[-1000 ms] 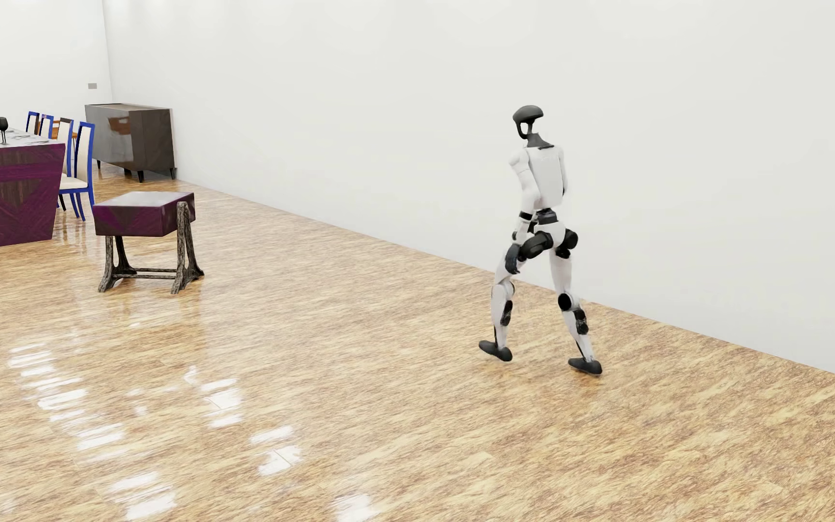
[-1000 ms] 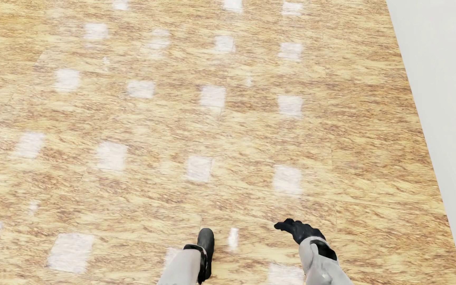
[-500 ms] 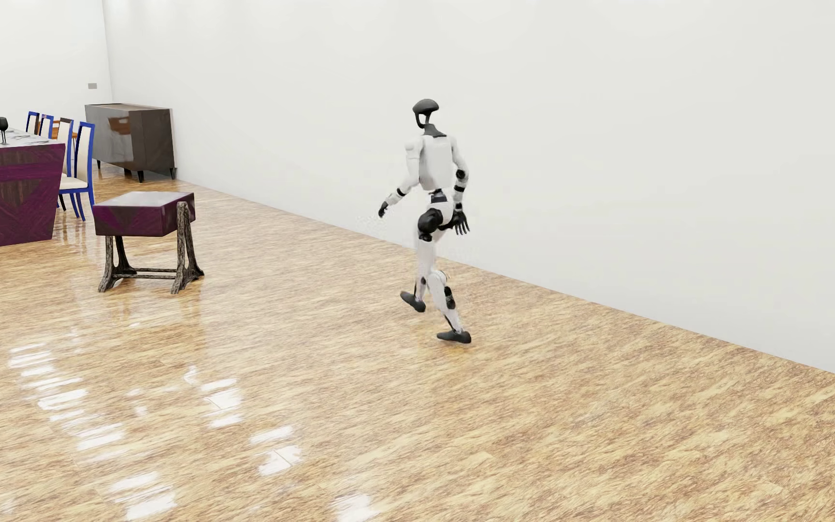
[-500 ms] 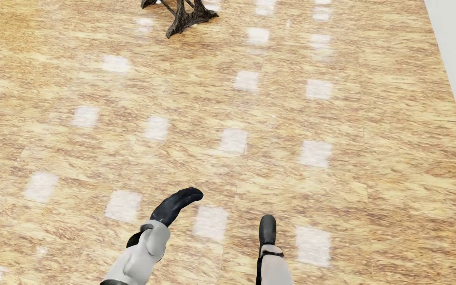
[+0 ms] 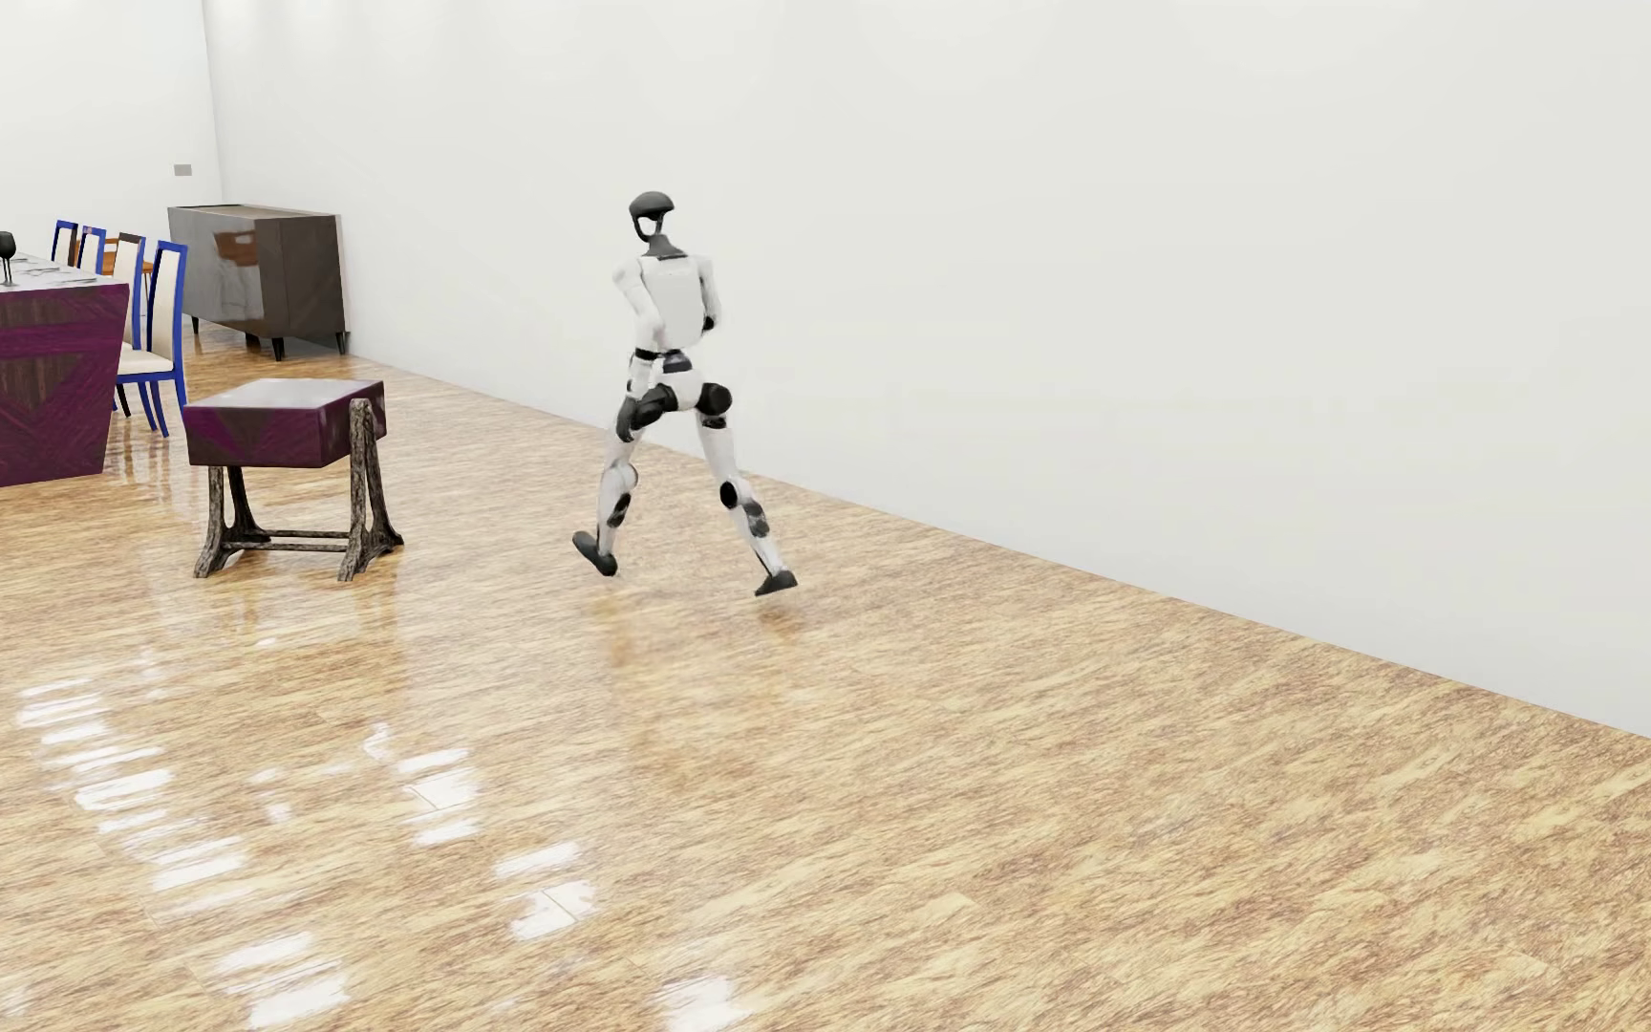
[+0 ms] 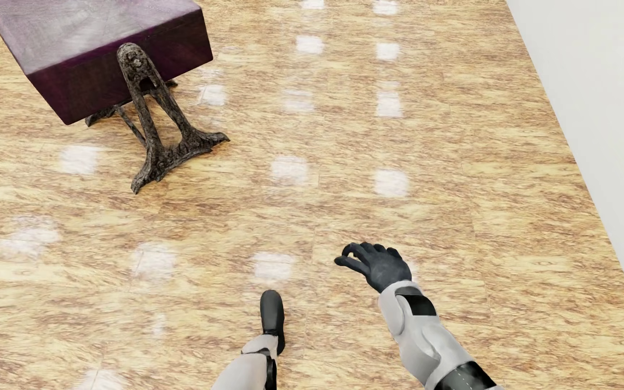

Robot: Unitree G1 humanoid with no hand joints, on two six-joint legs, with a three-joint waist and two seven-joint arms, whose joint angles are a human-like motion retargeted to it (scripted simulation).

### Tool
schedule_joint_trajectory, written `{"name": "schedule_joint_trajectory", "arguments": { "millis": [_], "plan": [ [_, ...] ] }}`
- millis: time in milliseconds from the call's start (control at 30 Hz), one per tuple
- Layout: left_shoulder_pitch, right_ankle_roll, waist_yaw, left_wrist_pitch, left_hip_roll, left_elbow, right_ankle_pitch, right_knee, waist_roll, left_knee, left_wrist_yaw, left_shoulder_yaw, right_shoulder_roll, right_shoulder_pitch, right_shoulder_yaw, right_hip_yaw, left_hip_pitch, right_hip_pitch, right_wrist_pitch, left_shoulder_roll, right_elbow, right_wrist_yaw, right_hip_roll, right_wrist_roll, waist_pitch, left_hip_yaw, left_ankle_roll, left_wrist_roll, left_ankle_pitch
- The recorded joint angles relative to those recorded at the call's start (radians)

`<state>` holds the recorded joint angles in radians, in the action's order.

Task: Walk to the dark purple endtable

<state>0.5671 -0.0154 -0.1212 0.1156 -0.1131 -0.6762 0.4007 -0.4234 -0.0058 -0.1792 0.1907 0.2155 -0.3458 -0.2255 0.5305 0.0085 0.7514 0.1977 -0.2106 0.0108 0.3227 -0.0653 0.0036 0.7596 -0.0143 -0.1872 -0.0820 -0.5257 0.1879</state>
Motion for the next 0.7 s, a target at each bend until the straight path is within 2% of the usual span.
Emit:
{"name": "schedule_joint_trajectory", "arguments": {
  "millis": [33,67,100,133,167,200,233,267,300,333,367,400,433,467,500,533,567,600,633,667,700],
  "plan": [
    [0.047,0.001,-0.013,-0.011,-0.03,-0.01,-0.177,-0.12,-0.006,-0.176,-0.039,-0.04,-0.024,0.03,-0.013,0.015,0.011,0.017,0.018,-0.003,-0.091,-0.034,-0.038,-0.058,-0.007,-0.049,-0.013,-0.064,-0.084],
    [0.058,0.124,-0.024,-0.008,-0.023,-0.034,-0.406,-0.332,-0.016,-0.358,-0.099,-0.075,-0.055,0.076,-0.025,0.01,0.021,-0.025,0.02,-0.016,-0.164,-0.035,-0.098,-0.103,-0.017,-0.055,0.142,-0.113,-0.181],
    [0.024,0.179,-0.024,0.015,-0.004,-0.073,-0.578,-0.602,-0.029,-0.488,-0.171,-0.099,-0.062,0.138,-0.052,-0.029,-0.006,-0.138,0.003,-0.014,-0.212,-0.024,-0.185,-0.126,-0.028,-0.062,0.167,-0.151,-0.08],
    [-0.054,0.09,-0.012,0.057,0.035,-0.12,-0.491,-0.825,-0.043,-0.54,-0.236,-0.115,-0.034,0.207,-0.097,-0.029,-0.066,-0.29,-0.025,0.0,-0.221,-0.028,-0.226,-0.136,-0.04,-0.069,0.171,-0.191,0.023],
    [-0.156,0.035,0.008,0.104,0.075,-0.156,-0.411,-0.946,-0.051,-0.514,-0.266,-0.124,0.033,0.264,-0.148,-0.031,-0.159,-0.454,-0.056,0.018,-0.176,-0.058,-0.229,-0.163,-0.047,-0.063,0.173,-0.234,0.098],
    [-0.258,0.032,0.033,0.146,0.106,-0.176,-0.355,-0.955,-0.054,-0.435,-0.258,-0.128,0.11,0.298,-0.198,-0.042,-0.271,-0.607,-0.088,0.031,-0.08,-0.108,-0.204,-0.216,-0.046,-0.053,0.158,-0.278,0.145],
    [-0.343,0.021,0.058,0.152,0.132,-0.165,-0.31,-0.852,-0.05,-0.335,-0.229,-0.139,0.156,0.309,-0.235,-0.058,-0.392,-0.727,-0.133,0.036,0.057,-0.14,-0.157,-0.272,-0.035,-0.035,0.144,-0.319,0.167],
    [-0.414,0.042,0.085,0.122,0.152,-0.13,-0.284,-0.687,-0.042,-0.253,-0.203,-0.163,0.161,0.316,-0.238,-0.074,-0.5,-0.816,-0.19,0.042,0.198,-0.119,-0.116,-0.296,-0.019,-0.019,0.138,-0.352,0.19],
    [-0.483,0.052,0.112,0.064,0.167,-0.071,-0.286,-0.478,-0.034,-0.211,-0.184,-0.199,0.126,0.335,-0.19,-0.075,-0.588,-0.884,-0.232,0.053,0.307,-0.014,-0.084,-0.258,-0.002,0.0,0.135,-0.367,0.217],
    [-0.532,0.068,0.14,-0.027,0.173,0.018,-0.28,-0.229,-0.028,-0.194,-0.159,-0.229,0.071,0.372,-0.123,-0.052,-0.664,-0.926,-0.228,0.072,0.359,0.142,-0.065,-0.176,0.014,0.029,0.129,-0.358,0.259],
    [-0.586,0.087,0.166,-0.118,0.176,0.109,-0.282,0.023,-0.025,-0.193,-0.12,-0.267,0.029,0.447,-0.125,-0.032,-0.739,-0.944,-0.194,0.087,0.344,0.262,-0.081,-0.102,0.028,0.068,0.124,-0.305,0.289],
    [-0.618,0.056,0.19,-0.208,0.167,0.205,-0.275,0.201,-0.026,-0.192,-0.084,-0.31,0.025,0.561,-0.219,-0.023,-0.82,-0.943,-0.17,0.101,0.277,0.308,-0.112,-0.08,0.038,0.115,0.117,-0.231,0.304],
    [-0.614,0.095,0.211,-0.285,0.138,0.308,-0.232,0.225,-0.03,-0.235,-0.069,-0.36,0.067,0.692,-0.347,0.002,-0.888,-0.927,-0.159,0.124,0.191,0.284,-0.135,-0.1,0.044,0.163,0.092,-0.164,0.302],
    [-0.577,0.166,0.224,-0.337,0.085,0.417,-0.405,0.083,-0.033,-0.363,-0.077,-0.403,0.134,0.8,-0.428,-0.015,-0.906,-0.934,-0.146,0.162,0.117,0.233,-0.154,-0.121,0.043,0.209,0.085,-0.127,0.206],
    [-0.516,0.056,0.225,-0.353,0.025,0.515,-0.468,-0.11,-0.031,-0.59,-0.097,-0.427,0.195,0.857,-0.448,-0.082,-0.843,-0.951,-0.138,0.188,0.079,0.192,-0.171,-0.116,0.034,0.252,0.011,-0.109,-0.008],
    [-0.44,0.035,0.214,-0.338,-0.04,0.573,-0.348,-0.27,-0.023,-0.884,-0.111,-0.437,0.23,0.855,-0.437,-0.162,-0.704,-0.937,-0.15,0.182,0.08,0.166,-0.202,-0.097,0.018,0.276,0.019,-0.098,-0.134],
    [-0.371,0.027,0.189,-0.299,-0.134,0.581,-0.238,-0.351,-0.012,-1.11,-0.108,-0.436,0.244,0.801,-0.411,-0.236,-0.527,-0.883,-0.175,0.153,0.11,0.146,-0.224,-0.08,0.002,0.265,0.129,-0.113,-0.087],
    [-0.321,0.025,0.151,-0.259,-0.19,0.55,-0.16,-0.349,-0.001,-1.214,-0.079,-0.426,0.237,0.718,-0.369,-0.313,-0.359,-0.787,-0.204,0.121,0.156,0.123,-0.224,-0.067,-0.011,0.238,0.236,-0.163,0.002],
    [-0.28,0.022,0.108,-0.235,-0.143,0.498,-0.101,-0.297,0.006,-1.22,-0.026,-0.406,0.209,0.627,-0.306,-0.39,-0.222,-0.667,-0.221,0.095,0.203,0.104,-0.203,-0.053,-0.017,0.228,0.25,-0.204,0.038],
    [-0.24,0.017,0.068,-0.225,-0.028,0.435,-0.051,-0.23,0.007,-1.141,0.023,-0.367,0.158,0.539,-0.23,-0.464,-0.122,-0.547,-0.217,0.073,0.24,0.099,-0.169,-0.044,-0.019,0.227,0.169,-0.186,0.067],
    [-0.196,0.011,0.032,-0.223,0.109,0.378,-0.001,-0.176,0.003,-0.999,0.048,-0.311,0.1,0.48,-0.16,-0.534,-0.052,-0.441,-0.193,0.07,0.244,0.101,-0.124,-0.035,-0.018,0.24,0.071,-0.117,0.071]
  ]
}}
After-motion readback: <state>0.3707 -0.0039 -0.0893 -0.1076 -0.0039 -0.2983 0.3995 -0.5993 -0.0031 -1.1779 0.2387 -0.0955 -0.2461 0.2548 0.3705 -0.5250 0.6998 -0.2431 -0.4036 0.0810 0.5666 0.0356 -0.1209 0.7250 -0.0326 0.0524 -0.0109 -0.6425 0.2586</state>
